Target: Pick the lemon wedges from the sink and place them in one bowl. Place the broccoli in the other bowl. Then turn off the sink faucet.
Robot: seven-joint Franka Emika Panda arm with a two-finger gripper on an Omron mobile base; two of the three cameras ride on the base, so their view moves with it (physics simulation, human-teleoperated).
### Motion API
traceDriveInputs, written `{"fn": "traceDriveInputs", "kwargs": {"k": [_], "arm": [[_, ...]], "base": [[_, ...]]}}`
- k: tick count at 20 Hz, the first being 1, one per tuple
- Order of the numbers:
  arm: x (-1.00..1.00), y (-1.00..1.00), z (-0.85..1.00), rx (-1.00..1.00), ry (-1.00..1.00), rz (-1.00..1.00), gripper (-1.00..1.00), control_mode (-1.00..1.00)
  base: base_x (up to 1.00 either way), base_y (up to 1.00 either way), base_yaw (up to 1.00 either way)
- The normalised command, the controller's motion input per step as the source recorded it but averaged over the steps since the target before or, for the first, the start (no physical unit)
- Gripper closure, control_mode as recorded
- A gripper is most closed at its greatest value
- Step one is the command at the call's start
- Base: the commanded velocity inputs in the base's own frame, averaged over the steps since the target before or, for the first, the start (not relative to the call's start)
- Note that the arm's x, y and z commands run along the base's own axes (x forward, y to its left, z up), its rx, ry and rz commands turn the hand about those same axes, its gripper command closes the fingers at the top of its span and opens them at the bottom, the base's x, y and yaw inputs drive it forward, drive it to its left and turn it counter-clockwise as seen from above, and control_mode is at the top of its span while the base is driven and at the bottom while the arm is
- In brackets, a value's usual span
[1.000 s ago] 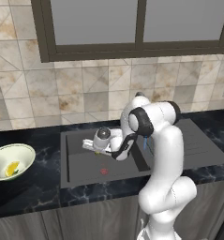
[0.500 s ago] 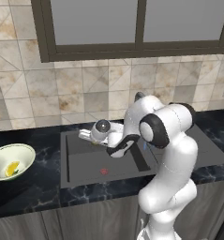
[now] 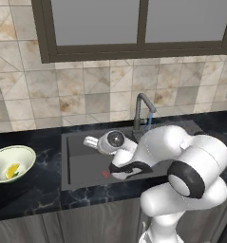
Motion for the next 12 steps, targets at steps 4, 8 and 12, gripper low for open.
{"fn": "traceDriveInputs", "kwargs": {"k": [4,8,12], "arm": [[-0.56,0.0,1.0,0.0,0.09,0.0,1.0,-1.0],[-0.25,0.0,1.0,0.0,0.14,0.0,1.0,-1.0],[-0.14,0.0,1.0,0.0,0.24,0.0,1.0,-1.0]], "base": [[0.0,0.0,0.0],[0.0,0.0,0.0],[0.0,0.0,0.0]]}}
